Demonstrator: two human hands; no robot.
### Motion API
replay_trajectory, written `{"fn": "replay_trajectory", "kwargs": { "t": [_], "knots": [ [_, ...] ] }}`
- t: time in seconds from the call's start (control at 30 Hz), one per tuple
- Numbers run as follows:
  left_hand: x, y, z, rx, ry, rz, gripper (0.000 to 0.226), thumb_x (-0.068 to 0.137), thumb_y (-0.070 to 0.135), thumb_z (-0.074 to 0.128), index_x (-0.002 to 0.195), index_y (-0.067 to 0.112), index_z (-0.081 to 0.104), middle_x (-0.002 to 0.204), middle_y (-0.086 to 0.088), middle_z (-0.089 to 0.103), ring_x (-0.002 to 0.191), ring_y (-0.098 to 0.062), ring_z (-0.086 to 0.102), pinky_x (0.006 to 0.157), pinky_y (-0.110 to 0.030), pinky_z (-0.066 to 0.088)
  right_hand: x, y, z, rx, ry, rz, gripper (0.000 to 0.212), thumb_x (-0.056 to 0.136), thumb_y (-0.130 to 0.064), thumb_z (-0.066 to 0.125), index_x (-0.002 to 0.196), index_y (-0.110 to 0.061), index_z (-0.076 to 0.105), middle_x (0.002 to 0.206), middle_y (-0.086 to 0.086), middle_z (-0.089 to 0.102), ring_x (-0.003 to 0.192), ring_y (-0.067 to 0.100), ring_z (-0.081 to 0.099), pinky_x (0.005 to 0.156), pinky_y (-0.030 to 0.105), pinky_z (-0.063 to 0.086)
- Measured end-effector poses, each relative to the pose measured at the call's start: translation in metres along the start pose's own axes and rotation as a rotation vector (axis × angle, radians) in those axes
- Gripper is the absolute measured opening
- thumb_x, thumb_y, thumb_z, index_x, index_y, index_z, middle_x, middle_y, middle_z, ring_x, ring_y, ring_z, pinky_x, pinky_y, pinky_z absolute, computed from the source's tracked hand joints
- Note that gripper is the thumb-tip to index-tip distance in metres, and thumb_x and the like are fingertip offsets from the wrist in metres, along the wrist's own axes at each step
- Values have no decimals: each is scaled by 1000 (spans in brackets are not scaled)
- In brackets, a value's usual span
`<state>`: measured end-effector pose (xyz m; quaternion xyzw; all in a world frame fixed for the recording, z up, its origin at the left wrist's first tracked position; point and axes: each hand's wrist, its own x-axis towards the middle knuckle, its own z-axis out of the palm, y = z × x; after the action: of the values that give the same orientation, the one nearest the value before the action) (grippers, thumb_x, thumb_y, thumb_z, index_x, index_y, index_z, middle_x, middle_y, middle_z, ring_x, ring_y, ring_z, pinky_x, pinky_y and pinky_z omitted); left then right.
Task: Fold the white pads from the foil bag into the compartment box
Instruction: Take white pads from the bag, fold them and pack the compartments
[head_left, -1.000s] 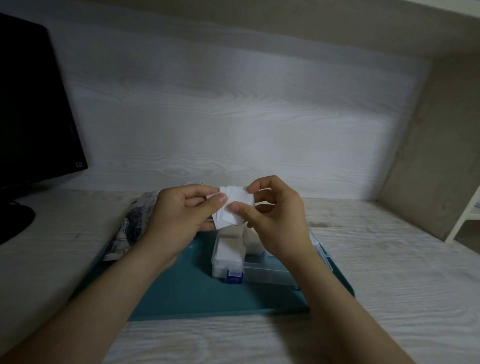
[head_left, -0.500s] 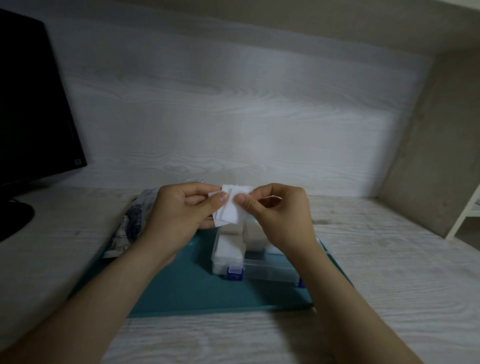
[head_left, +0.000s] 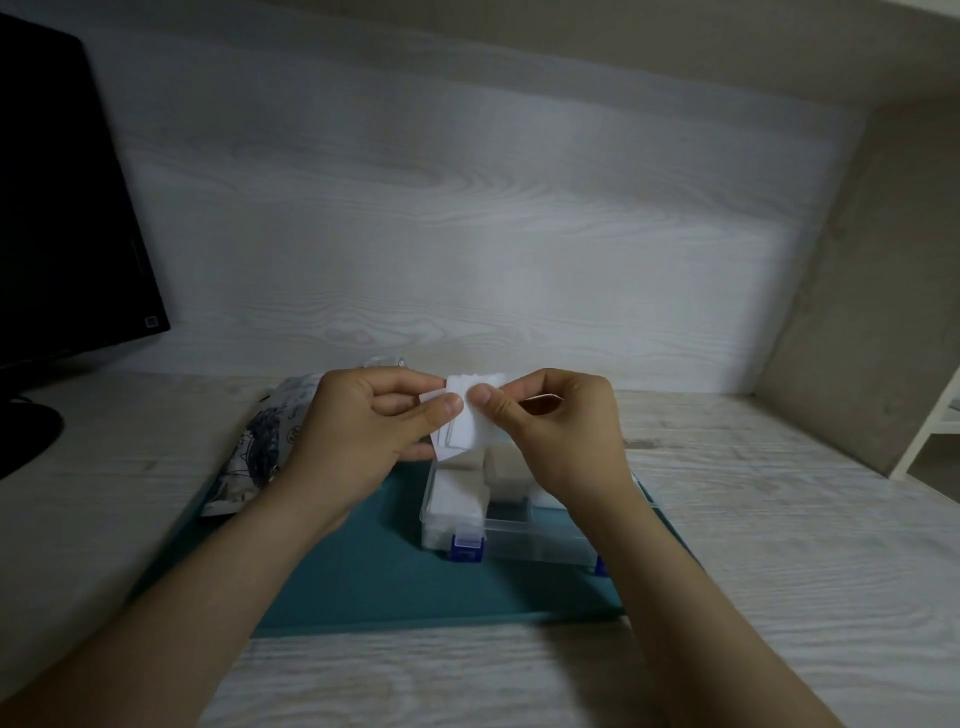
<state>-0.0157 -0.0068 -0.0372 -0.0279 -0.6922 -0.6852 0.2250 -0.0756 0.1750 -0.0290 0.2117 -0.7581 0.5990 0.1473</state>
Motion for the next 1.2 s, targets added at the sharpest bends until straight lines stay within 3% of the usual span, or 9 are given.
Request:
{"fn": "replay_trajectory", "kwargs": {
  "t": [0.2,0.37,0.5,0.63,0.87,1.0,1.07,1.2],
  "knots": [
    [0,0,1,32,7,17,18,87,9,83,105,9,78,93,-10,82,89,-27,81,76,-43,67,0,2,1,-23,7,-67,24,82,-38,89,88,-21,74,81,-3,75,71,14,71,66,34,62],
    [-1,0,0,72,16,47,13,88,11,83,100,16,80,91,-7,82,88,-26,81,78,-45,67,1,9,3,-271,1,-315,24,90,-37,81,114,-35,76,105,-11,64,85,6,59,71,10,45],
    [0,-1,0,96,23,62,14,89,14,82,102,18,81,91,-6,82,89,-26,80,83,-54,66,1,8,5,-309,35,-378,18,89,-30,84,106,-26,81,101,-13,73,86,5,66,72,8,47],
    [1,-3,-3,106,41,58,13,93,18,79,106,18,82,93,-6,82,93,-29,80,86,-59,64,1,7,4,-302,48,-362,17,86,-30,87,100,-25,81,93,-14,74,87,2,66,72,15,53],
    [1,-4,-2,85,39,42,10,97,11,74,103,12,81,90,-7,82,86,-26,81,76,-39,67,1,7,4,-329,-25,-363,10,87,-26,85,95,-25,80,91,-14,72,88,3,64,71,7,45],
    [0,-1,-4,71,16,34,11,96,11,74,105,11,81,92,-6,82,85,-22,81,68,-28,64,1,8,4,-322,-63,-348,24,89,-26,83,113,-27,77,93,-12,69,88,3,63,72,12,49],
    [-1,0,-4,52,6,20,12,96,11,74,106,10,80,93,-6,82,86,-22,81,68,-28,64,1,8,5,-331,-86,-371,26,92,-25,81,118,-28,77,100,-10,69,87,5,64,72,14,51],
    [0,2,-3,25,5,-15,12,96,13,75,106,9,80,95,-7,82,89,-24,80,73,-34,66,2,10,5,-327,-34,-423,18,90,-24,83,108,-25,82,101,-9,73,81,7,66,68,15,51]
  ]
}}
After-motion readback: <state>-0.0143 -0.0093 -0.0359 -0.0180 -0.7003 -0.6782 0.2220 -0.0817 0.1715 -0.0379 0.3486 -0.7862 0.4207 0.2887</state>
